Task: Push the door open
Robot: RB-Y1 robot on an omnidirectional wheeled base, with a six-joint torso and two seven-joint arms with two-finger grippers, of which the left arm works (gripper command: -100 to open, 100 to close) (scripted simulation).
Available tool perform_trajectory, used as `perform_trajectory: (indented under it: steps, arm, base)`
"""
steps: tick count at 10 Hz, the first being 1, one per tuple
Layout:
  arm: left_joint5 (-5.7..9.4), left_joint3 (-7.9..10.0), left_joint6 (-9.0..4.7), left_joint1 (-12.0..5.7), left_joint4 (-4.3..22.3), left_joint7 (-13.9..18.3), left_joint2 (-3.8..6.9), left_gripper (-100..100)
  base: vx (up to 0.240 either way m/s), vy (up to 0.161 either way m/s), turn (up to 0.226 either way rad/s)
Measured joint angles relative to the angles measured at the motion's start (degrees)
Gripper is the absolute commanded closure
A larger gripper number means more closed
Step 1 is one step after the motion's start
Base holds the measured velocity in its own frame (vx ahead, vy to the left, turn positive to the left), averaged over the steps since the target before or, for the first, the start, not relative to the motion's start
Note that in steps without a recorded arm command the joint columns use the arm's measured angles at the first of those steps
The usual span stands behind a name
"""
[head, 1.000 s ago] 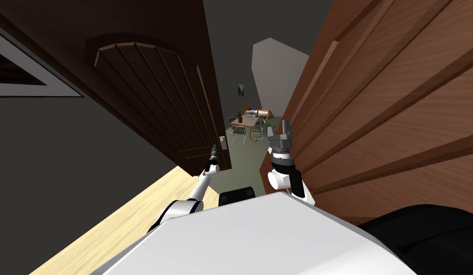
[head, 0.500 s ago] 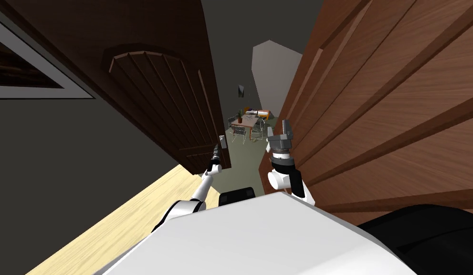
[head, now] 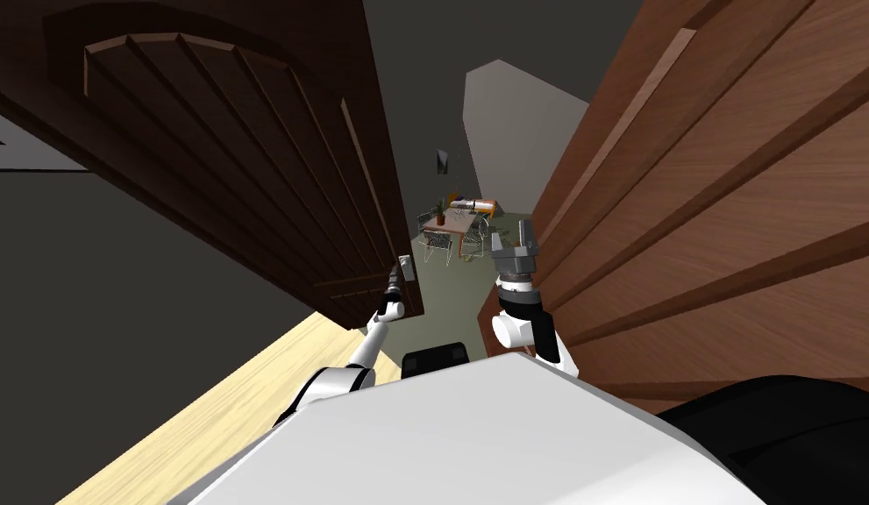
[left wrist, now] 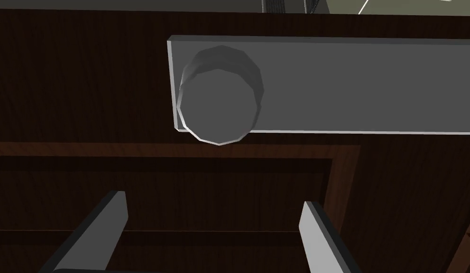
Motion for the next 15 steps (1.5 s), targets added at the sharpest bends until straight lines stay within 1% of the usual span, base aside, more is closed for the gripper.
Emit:
perform_trajectory:
  steps: [2, 3, 4, 10, 11, 12, 13, 14, 15]
  arm:
    - [0.04, 0.37, 0.03, 0.11, -0.3, -0.4, -1.01, -100]
    - [0.08, 0.48, -0.47, -0.50, 0.8, -0.4, -1.87, -100]
    - [0.09, 0.48, -0.63, -0.60, 1.0, -0.4, -1.97, 100]
    - [0.07, 0.41, -0.36, -0.37, 0.9, -0.4, -1.94, 100]
    - [0.92, 0.52, -0.64, -0.34, 1.3, -1.1, -1.68, 100]
    - [2.21, 0.88, -0.87, -0.29, 1.5, -2.3, -1.36, 100]
    - [3.28, 1.32, -0.53, 0.27, 0.4, -3.8, -1.15, 100]
    - [3.74, 1.26, -1.40, -0.90, 2.1, -3.9, -0.73, 100]
    - [4.90, 1.58, -2.60, -2.12, 3.9, -4.4, -0.46, 100]
  base:
    - [0.190, -0.040, -0.021]
    - [0.083, -0.020, -0.003]
    - [-0.011, 0.001, 0.006]
    - [-0.006, 0.002, -0.012]
    - [0.093, -0.025, -0.075]
    - [0.111, -0.040, -0.041]
    - [0.089, -0.010, 0.014]
    - [0.101, -0.006, -0.056]
    - [0.120, -0.005, -0.071]
